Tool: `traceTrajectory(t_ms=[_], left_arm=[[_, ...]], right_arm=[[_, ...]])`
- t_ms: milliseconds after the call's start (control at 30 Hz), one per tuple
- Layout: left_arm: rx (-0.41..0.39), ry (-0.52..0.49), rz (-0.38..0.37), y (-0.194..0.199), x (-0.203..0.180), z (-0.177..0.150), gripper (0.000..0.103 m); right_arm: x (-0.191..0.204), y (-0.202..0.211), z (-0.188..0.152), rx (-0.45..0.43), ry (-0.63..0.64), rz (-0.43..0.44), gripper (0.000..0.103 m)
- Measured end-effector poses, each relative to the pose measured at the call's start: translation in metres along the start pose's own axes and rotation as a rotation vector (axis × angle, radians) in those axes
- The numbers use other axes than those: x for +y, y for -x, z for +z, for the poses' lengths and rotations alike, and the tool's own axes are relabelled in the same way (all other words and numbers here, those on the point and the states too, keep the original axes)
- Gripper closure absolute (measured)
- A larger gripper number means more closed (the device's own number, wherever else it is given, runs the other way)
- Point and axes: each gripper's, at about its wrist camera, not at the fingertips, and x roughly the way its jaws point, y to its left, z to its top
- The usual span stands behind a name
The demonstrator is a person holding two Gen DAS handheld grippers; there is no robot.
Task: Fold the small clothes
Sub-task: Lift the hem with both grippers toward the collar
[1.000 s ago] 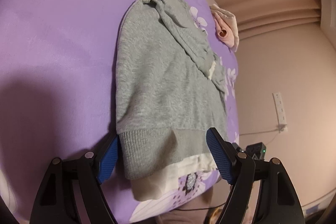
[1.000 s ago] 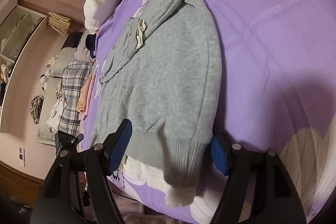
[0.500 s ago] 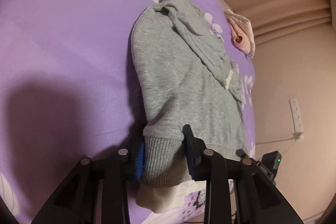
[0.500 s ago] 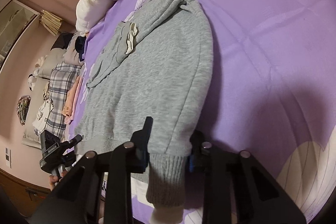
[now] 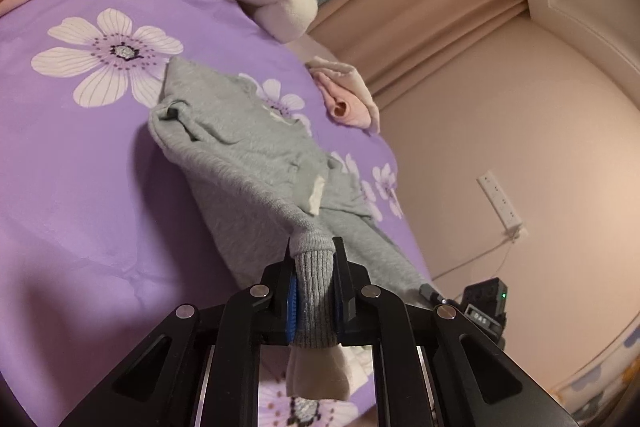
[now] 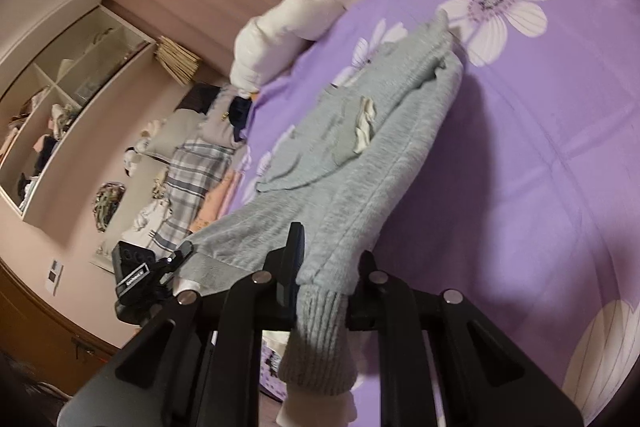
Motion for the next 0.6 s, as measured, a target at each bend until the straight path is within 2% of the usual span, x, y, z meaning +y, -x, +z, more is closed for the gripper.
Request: traceTrajectory(t_ms=[200,400,467,600], left_arm=[[-0.035,-0.077,-0.049,0.014,-0.018,-0.008,0.094],[-0.043,-0.081,-0.08,0.033,-0.029,-0.013,0.094],[-0.051,-0.098,-0.114,0.047,-0.037,-0.017,0.094],[-0.059,-0.142,-0.128,0.073,-0.058,-0.019,0.094]], right_arm=[[0.017,0.016,-0.007,-0.022,0.04,0.033,0.089],[0.031,0.037,-0.008,-0.028,0.055,0.033,0.089],[0.034,0.046,-0.009,-0.02,0.056,0.03,0.089],[0.05,0.076,-0.014,-0.022,0.106,0.032,0.088]])
